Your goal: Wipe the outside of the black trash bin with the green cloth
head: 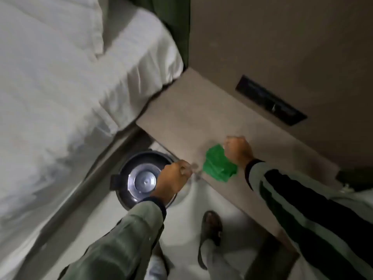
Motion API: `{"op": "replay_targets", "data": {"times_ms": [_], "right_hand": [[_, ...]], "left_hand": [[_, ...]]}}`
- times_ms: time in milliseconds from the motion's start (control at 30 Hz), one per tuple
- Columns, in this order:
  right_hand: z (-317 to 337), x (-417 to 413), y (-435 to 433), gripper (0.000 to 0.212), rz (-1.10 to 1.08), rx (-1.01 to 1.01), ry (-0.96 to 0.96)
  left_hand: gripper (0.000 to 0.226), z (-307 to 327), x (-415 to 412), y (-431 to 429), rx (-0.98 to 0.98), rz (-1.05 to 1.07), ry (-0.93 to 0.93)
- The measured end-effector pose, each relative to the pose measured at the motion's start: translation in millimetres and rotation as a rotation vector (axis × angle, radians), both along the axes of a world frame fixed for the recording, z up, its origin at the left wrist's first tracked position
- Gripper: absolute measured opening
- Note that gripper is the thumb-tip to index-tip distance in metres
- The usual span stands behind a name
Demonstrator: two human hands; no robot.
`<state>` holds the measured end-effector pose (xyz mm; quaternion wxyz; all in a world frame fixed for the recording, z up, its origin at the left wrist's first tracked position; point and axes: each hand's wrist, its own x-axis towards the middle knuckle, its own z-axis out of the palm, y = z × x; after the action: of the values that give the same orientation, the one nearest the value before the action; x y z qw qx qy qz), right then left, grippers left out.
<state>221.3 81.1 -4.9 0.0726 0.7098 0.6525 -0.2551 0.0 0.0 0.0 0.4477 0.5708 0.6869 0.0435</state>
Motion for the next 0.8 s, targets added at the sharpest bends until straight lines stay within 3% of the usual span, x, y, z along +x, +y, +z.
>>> {"op": "replay_targets", "data": {"times_ms": [133, 200, 267, 333, 433, 533, 600, 667, 733, 800], "right_hand": [[-59.7, -0.6, -8.9, 0.057, -0.108, -0.206, -0.094], [-72.9, -2.1, -10.9, 0.072, -0.158, -0.24, -0.089], [-73.3, 0.0, -11.0, 0.067, -0.15, -0.228, -0.025], [-64.9, 0.5, -15.4, 0.045, -0.175, -0.323, 0.266], [-46.4, -1.5, -37.2, 0.036, -0.193, -0.598, 0.716], [-43.2, -12.7, -69.7, 0.033, -0.292, -0.637, 0.88], [-47.3, -31.5, -99.2, 0.046, -0.353, -0.462, 0.795], [-47.3, -51.3, -132.2, 0.062, -0.35, -0.4, 0.77], [-46.9, -64.9, -165.5, 0.07, -0.504, -0.599, 0.954], [-47.5, -71.2, -189.8, 0.081, -0.531, -0.717, 0.975]], "left_hand": [[0.021, -62.7, 11.5, -34.1, -0.117, 0.157, -0.052], [0.023, -77.2, 14.1, -46.3, -0.167, 0.282, -0.172], [0.032, -81.8, 15.3, -49.8, -0.179, 0.444, -0.288], [0.049, -80.8, 13.3, -47.1, -0.123, 0.601, -0.366], [0.081, -73.1, -0.9, -40.6, -0.205, 0.657, -0.642], [0.058, -68.8, -14.7, -45.3, -0.475, 0.557, -0.873], [0.033, -66.8, -13.7, -58.3, -0.495, 0.581, -0.823], [0.009, -62.1, -10.3, -69.4, -0.42, 0.684, -0.65], [0.017, -59.2, -6.3, -75.2, -0.414, 0.745, -0.519], [0.045, -51.3, -3.8, -78.7, -0.529, 0.719, -0.46]]}}
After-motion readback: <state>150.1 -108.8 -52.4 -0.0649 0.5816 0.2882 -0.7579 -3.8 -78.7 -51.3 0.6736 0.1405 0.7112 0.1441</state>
